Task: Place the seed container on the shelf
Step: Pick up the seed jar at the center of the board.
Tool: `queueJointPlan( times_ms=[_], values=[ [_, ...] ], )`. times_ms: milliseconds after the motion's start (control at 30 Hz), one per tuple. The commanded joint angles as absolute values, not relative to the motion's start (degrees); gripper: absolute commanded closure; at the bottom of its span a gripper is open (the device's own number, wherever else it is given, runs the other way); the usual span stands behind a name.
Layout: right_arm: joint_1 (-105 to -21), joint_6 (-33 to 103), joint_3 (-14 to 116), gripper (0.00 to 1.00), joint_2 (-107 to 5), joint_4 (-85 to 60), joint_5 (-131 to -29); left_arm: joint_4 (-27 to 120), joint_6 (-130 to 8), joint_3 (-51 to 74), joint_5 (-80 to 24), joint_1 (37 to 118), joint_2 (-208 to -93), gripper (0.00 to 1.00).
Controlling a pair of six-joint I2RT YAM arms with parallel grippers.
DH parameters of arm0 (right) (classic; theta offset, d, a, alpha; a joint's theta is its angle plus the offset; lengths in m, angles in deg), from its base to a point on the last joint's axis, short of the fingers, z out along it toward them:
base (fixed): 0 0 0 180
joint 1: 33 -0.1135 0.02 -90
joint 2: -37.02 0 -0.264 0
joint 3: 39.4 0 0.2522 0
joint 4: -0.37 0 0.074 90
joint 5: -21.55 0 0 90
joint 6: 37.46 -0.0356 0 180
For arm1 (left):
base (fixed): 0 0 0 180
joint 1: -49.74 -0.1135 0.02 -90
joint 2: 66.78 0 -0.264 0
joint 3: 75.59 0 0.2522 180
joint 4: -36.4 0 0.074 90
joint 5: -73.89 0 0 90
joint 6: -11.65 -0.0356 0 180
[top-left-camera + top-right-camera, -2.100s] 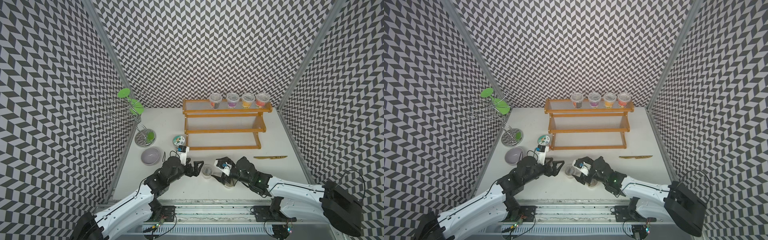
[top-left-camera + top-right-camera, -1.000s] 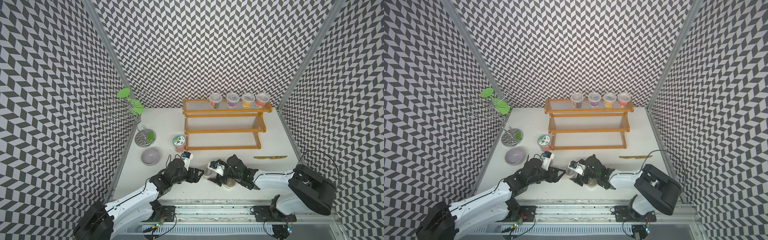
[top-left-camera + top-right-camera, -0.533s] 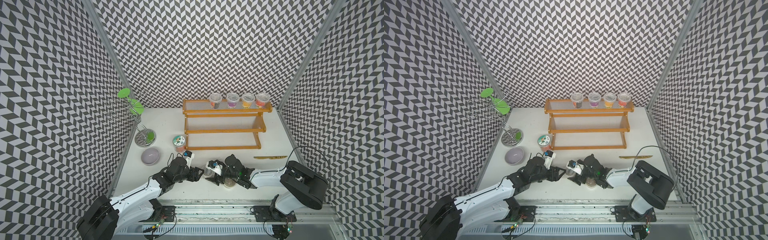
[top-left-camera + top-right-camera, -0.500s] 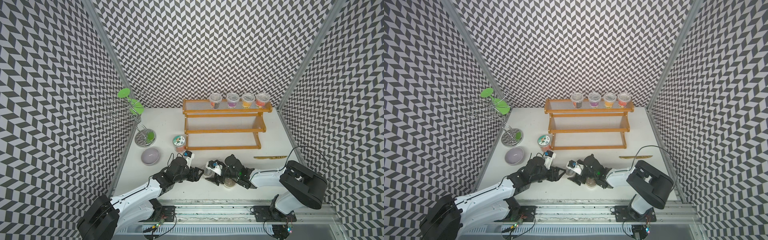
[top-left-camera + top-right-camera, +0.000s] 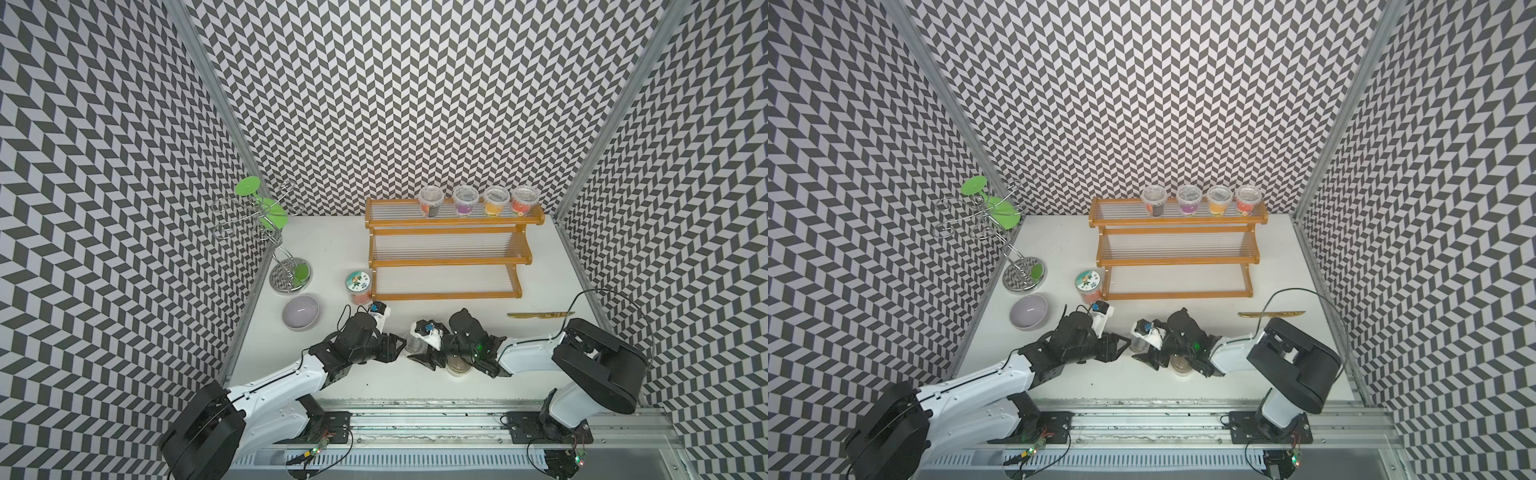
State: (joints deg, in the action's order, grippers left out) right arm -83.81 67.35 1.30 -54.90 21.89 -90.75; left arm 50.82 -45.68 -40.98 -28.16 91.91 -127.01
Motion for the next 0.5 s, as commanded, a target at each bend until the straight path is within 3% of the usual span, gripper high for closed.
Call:
queueJointPlan(
  times_ms=[0,467],
  values=[
    [-83.52,66.01,1.6,0.23,-55.98,25.7,-91.82,51.03,-46.53,-39.15,-27.29,91.84,-127.52,0.48],
    [-83.37,64.9,1.16,0.22,-57.76,28.0,-92.18,50.99,-46.53,-39.41,-27.28,91.89,-128.72,0.56]
  ],
)
